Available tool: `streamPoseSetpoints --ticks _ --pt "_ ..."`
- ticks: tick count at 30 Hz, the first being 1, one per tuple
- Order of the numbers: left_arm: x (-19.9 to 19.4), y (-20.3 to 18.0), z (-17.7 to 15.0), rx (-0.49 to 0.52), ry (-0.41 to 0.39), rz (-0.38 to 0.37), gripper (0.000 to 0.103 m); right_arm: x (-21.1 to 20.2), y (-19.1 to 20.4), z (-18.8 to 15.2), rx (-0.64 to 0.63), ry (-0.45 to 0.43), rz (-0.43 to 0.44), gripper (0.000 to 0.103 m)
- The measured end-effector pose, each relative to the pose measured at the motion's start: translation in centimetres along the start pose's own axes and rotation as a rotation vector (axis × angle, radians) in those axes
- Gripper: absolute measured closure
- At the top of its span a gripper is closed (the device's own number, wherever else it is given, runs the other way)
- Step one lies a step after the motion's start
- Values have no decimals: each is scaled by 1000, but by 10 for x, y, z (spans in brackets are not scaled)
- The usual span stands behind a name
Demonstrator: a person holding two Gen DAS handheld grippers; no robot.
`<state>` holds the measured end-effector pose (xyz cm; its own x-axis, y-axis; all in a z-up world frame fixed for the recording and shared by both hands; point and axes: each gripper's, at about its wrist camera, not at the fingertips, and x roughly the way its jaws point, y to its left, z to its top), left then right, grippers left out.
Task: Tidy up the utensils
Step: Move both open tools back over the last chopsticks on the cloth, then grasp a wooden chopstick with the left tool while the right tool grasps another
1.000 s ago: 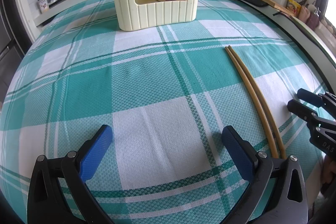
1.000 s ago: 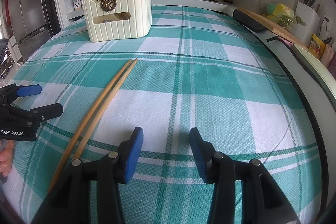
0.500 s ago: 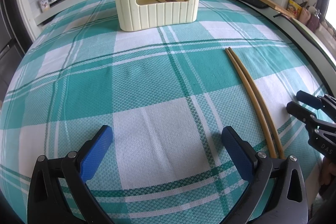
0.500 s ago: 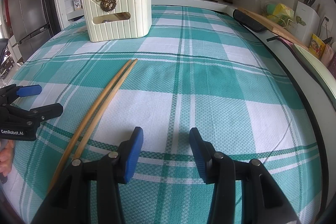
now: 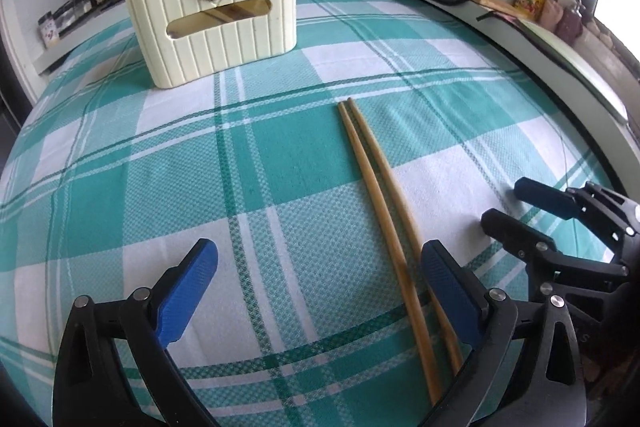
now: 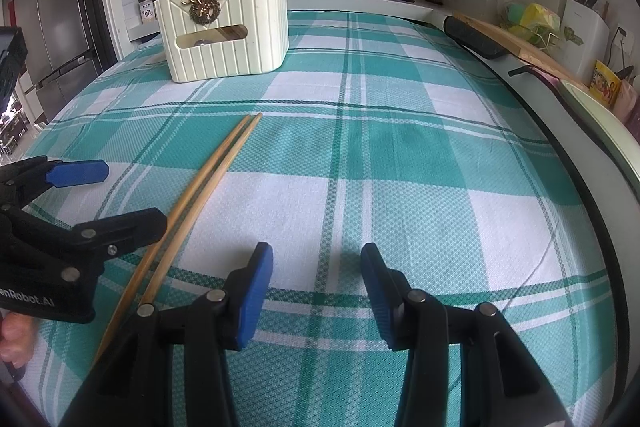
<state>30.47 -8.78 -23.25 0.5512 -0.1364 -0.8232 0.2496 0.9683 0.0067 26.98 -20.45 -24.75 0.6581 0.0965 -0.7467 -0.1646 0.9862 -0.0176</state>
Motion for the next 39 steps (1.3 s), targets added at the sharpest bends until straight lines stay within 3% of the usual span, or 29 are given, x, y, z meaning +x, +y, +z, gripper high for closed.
streamPoseSetpoints --ticks 6,9,12,14,15,22,25,29,33,34,36,39 --pt "6 9 0 -9 11 38 2 0 -1 0 5 -1 4 56" --pt "4 5 2 12 -4 39 14 0 -1 0 6 -1 5 56" --pt "-1 0 3 48 -29 45 49 0 -4 0 22 -3 15 56" --pt "-2 2 3 46 -26 15 88 -1 -8 -1 43 -7 31 56" --pt "-3 4 3 40 -25 11 94 -1 -10 -1 55 -9 42 56" --pt "-20 34 -6 -52 -36 29 98 -4 -15 1 115 15 93 56" --pt "-31 55 -13 -115 -54 54 98 -10 -2 7 160 54 199 55" --pt "-40 80 -19 -191 -74 96 98 -8 42 17 36 92 234 55" --pt "-40 91 -26 -216 -64 107 98 6 68 15 -65 126 183 56" --pt "-39 91 -28 -216 -59 108 98 4 71 15 -92 106 150 59" --pt "-37 91 -31 -213 -45 104 97 3 71 13 -131 100 87 83" --pt "-34 89 -35 -203 -28 104 96 1 56 13 -104 108 67 93"
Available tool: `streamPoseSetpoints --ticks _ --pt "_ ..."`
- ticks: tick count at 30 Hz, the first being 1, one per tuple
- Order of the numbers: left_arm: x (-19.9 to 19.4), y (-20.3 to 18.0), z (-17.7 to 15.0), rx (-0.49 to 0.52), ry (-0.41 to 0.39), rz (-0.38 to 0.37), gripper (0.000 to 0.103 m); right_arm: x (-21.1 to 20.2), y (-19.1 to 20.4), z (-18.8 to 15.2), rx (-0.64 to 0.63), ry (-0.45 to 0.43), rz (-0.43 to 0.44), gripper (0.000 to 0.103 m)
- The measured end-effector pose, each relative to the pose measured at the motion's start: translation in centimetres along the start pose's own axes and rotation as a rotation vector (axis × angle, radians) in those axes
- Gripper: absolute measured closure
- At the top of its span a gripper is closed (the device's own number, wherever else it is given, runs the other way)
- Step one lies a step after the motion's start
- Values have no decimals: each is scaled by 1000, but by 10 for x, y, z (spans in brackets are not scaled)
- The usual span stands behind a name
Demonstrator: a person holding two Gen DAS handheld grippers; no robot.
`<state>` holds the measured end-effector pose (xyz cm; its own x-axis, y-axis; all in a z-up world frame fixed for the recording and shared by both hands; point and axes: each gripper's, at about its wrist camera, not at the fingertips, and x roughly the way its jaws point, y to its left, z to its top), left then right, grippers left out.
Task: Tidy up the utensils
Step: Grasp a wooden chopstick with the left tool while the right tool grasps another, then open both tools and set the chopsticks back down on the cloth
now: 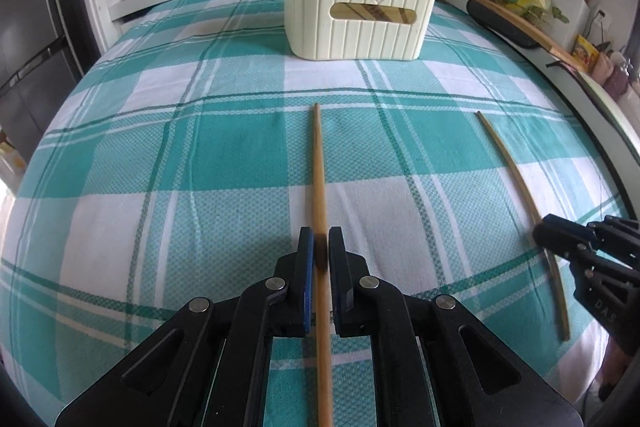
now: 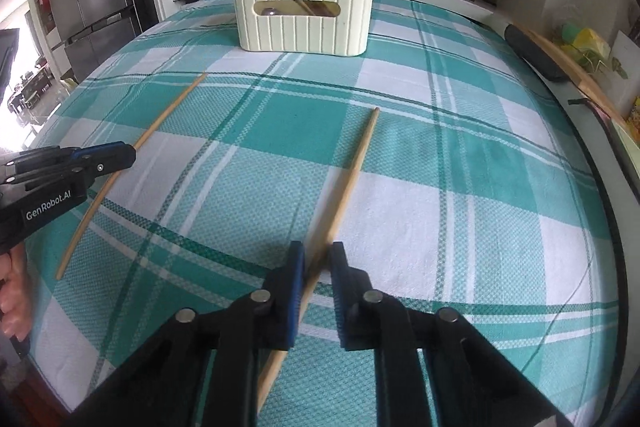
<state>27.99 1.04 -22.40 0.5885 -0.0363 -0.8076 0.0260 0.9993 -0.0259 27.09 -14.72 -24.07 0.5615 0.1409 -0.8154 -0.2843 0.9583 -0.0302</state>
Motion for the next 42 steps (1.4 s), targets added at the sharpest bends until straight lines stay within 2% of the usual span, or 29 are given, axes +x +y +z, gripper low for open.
streamPoseSetpoints --ticks 1,3,5,6,7,10,11,13,17,23,42 --pt "-1 0 -1 5 -1 -1 92 -2 -5 -2 7 0 -21 93" --pt "-3 0 -2 11 -1 -7 76 -5 -17 -7 17 6 -62 93" --pt "-5 1 -2 13 -7 -2 44 -9 -31 -13 45 12 -86 93" --pt "-6 3 -3 13 -11 3 38 -11 -38 -16 67 15 -91 93" --pt "-6 3 -3 15 -12 5 34 -14 -45 -19 90 18 -89 93" --pt "0 5 -3 27 18 4 31 -20 -57 -26 135 -6 -69 88" --pt "2 4 -4 33 22 10 29 -20 -58 -26 137 -11 -66 71" --pt "3 2 -5 53 18 27 22 -19 -59 -26 129 -27 -74 48" --pt "7 3 -7 66 25 40 8 -10 -53 -23 99 -21 -60 48" --pt "11 8 -6 55 35 34 1 -5 -47 -22 83 -70 -71 45" --pt "11 8 -6 56 33 35 1 -5 -44 -24 81 -93 -92 45"
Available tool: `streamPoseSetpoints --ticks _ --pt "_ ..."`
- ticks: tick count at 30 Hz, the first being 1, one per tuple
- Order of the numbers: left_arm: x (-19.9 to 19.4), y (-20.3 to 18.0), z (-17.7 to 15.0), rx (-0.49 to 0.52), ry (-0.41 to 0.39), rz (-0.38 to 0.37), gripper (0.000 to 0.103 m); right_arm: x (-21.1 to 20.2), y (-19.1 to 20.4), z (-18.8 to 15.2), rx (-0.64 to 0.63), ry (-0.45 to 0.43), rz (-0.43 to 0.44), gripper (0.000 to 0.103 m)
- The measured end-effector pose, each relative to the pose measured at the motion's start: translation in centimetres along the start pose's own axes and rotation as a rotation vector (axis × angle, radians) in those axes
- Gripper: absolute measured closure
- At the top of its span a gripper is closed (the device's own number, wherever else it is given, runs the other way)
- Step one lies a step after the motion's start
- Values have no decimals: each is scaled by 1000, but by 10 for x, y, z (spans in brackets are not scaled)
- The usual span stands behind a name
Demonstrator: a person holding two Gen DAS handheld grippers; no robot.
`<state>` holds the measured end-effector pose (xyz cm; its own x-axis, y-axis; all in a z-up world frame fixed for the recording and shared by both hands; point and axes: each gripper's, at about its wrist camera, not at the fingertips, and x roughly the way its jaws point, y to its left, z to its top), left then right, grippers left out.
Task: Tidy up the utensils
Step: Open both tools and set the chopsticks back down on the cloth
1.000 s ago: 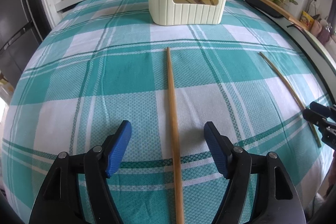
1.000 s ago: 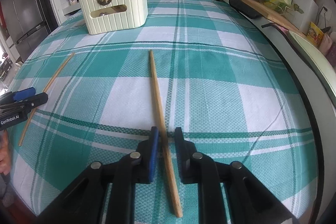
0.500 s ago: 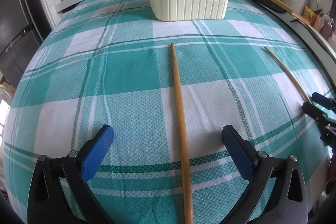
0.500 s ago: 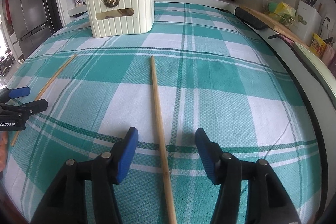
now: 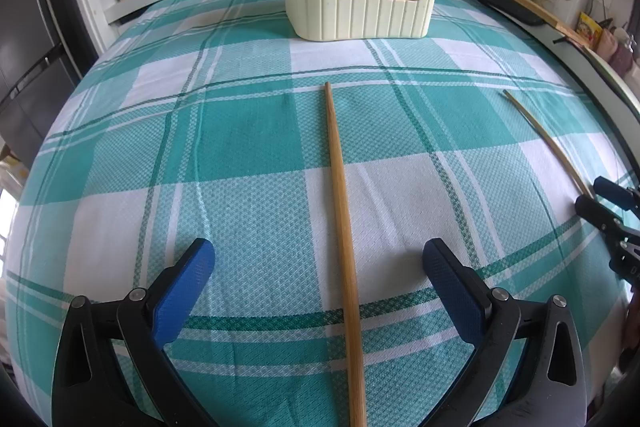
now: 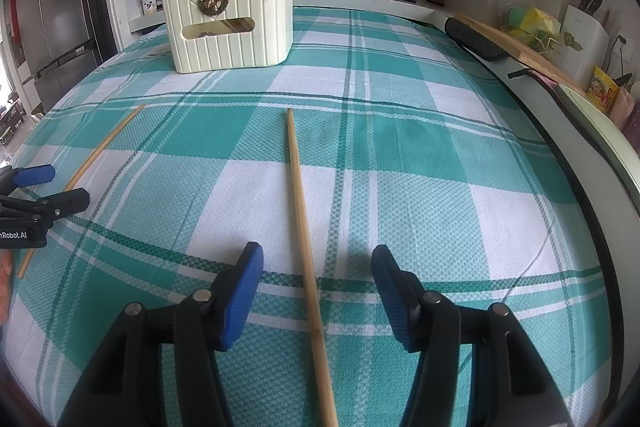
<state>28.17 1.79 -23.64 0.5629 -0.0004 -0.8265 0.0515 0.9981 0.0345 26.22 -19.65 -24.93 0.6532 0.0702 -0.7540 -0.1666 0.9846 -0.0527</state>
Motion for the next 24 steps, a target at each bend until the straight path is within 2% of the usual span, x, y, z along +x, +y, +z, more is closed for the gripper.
streamPoseSetpoints --ticks 7,10,16,20,22,24 --pt "0 0 0 -1 2 -3 1 0 -1 0 8 2 8 45" --pt "0 1 3 21 23 -32 1 1 -4 2 10 15 28 44" --pt "4 18 25 40 104 -147 2 7 -18 22 -73 185 140 46" --pt "19 15 44 102 166 -136 9 23 -20 41 -125 274 153 46" --pt "27 7 53 161 182 -103 12 33 -14 53 -168 297 156 46" --pt "32 0 63 190 196 -106 17 45 -6 67 -202 307 160 46"
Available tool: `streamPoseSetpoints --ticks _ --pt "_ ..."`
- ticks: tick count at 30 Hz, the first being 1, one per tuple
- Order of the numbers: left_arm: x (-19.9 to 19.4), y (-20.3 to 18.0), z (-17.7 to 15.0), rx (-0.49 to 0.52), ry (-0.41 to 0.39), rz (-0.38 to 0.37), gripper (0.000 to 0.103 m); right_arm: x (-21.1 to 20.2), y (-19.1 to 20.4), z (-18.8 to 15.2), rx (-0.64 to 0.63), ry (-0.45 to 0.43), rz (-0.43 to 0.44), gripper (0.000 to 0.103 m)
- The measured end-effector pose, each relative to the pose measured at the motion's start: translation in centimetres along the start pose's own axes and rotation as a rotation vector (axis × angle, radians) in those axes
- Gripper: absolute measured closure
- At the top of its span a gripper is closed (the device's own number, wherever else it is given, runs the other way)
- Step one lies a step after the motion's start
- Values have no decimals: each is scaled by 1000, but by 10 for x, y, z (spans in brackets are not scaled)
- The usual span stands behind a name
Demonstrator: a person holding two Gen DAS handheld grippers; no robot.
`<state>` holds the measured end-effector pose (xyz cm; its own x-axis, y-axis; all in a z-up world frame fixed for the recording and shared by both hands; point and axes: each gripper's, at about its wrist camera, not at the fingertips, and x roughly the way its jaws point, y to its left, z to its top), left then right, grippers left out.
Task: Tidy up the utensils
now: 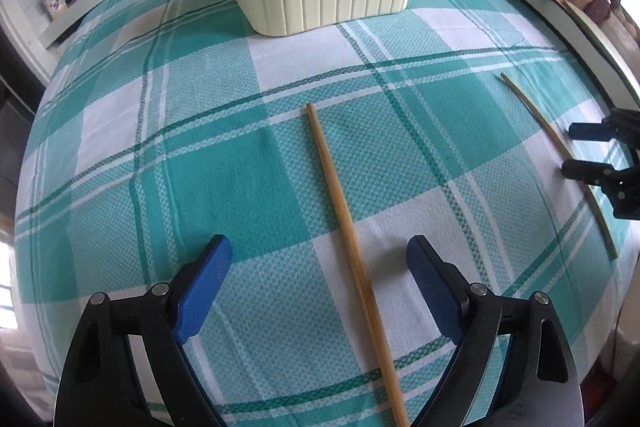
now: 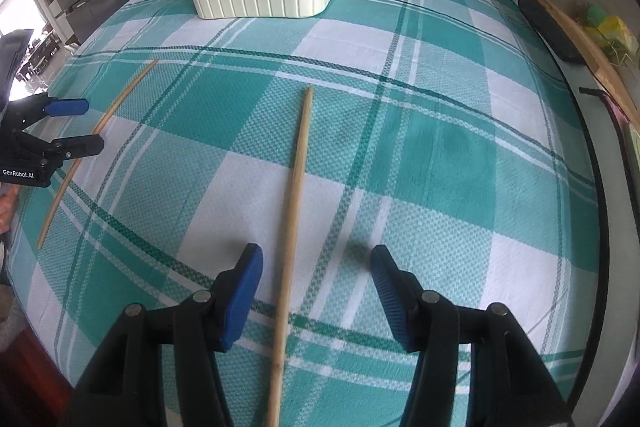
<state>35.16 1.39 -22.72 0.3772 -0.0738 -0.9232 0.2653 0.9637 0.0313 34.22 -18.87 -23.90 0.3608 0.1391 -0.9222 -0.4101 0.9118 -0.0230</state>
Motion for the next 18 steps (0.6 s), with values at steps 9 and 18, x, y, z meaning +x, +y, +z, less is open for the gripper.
streamPoseSetpoints --ticks 9,18 --pt "-18 6 14 -62 -73 -42 98 15 2 60 42 -61 13 97" --pt "-128 27 -14 -152 -356 -181 98 -109 1 33 126 -399 140 97"
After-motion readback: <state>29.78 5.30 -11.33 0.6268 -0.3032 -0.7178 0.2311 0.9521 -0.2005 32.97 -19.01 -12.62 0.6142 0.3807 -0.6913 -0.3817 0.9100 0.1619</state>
